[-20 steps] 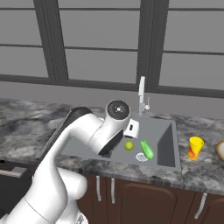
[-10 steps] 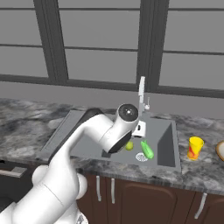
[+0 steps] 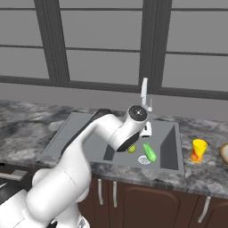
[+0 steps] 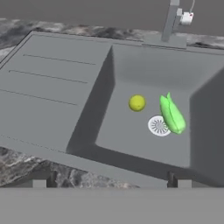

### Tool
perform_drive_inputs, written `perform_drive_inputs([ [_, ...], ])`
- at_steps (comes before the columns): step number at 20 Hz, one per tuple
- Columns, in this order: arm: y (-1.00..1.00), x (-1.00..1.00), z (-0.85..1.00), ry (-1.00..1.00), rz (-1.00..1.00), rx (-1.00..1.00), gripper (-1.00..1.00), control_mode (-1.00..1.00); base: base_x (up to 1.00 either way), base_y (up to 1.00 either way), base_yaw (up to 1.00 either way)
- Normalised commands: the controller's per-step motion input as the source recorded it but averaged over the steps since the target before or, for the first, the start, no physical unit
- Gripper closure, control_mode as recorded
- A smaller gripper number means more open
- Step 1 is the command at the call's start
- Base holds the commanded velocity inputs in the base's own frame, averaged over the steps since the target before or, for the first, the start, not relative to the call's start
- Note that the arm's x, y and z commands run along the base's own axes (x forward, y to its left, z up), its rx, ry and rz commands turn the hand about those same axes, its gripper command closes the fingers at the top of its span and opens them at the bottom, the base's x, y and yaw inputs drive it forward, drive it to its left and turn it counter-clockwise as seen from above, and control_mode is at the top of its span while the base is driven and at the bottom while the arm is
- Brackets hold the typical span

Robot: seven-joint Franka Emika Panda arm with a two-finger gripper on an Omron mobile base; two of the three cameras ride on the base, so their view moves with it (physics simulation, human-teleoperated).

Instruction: Remove the pear and corn from the sink. Then move the bowl and cup from the counter to the sink for washing.

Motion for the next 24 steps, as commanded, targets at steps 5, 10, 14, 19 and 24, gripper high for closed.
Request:
perform_drive_inputs([
  [5, -0.09, 0.21, -0.13, 0.06, 0.13, 0.0, -1.0, -1.0, 0.0, 0.0, 0.0],
  [10, -0.05, 0.18, -0.1, 0.02, 0.17, 0.0, -1.0, -1.0, 0.0, 0.0, 0.0],
  [14, -0.07, 0.2, -0.15, 0.03, 0.11, -0.02, -1.0, -1.0, 0.0, 0.0, 0.0],
  [19, -0.07, 0.2, -0.21, 0.08, 0.02, -0.08, -1.0, -1.0, 0.0, 0.0, 0.0],
  [24, -0.02, 0.13, -0.26, 0.06, 0.0, -0.11, -1.0, -1.0, 0.0, 0.0, 0.0],
])
